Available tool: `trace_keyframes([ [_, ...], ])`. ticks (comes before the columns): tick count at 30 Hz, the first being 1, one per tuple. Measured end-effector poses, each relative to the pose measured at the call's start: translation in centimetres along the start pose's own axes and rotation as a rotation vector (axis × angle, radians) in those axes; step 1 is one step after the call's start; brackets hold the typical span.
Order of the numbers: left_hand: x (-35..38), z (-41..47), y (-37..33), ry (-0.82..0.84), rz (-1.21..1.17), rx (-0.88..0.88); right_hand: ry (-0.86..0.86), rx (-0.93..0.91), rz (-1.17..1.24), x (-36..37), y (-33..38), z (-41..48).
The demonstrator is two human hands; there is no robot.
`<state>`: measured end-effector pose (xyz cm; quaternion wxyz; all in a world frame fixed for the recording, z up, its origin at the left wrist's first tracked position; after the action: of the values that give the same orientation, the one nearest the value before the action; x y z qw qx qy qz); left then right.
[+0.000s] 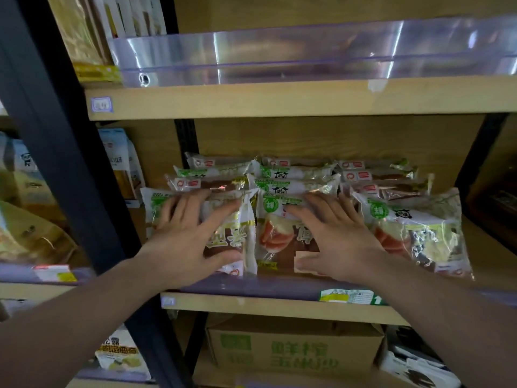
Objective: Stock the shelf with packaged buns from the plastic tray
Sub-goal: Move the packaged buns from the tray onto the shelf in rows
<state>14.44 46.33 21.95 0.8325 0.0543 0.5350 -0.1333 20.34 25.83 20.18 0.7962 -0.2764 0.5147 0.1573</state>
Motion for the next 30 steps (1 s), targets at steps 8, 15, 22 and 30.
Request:
trace_keyframes([
  [8,1.0,1.0,0.5,-0.051,0.087,-0.004,-0.058,-0.003,-0.058,-0.4,-0.5,0.2],
  [15,2.2,1.2,0.0,-0.054,0.120,0.061,-0.061,0.048,-0.021,0.0,-0.3,0.5],
  [22,1.9,0.3,0.6,0.003,0.120,0.038,-0.028,0.060,0.022,-0.1,0.1,0.3],
  [30,-0.2,-0.4,-2.3,-0.141,0.041,0.096,-0.143,0.096,-0.011,-2.5,-1.0,-2.0],
])
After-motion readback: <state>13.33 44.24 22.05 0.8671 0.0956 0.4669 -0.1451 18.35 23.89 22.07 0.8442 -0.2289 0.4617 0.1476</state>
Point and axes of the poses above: each hand's wrist, its own z-axis towards the middle knuckle, its own x-axis out of the palm, y = z × x, the point moved 8 cm from there along z, towards the middle knuckle, and after that the axes turned 12 degrees about -z, right-handed, at the moved point
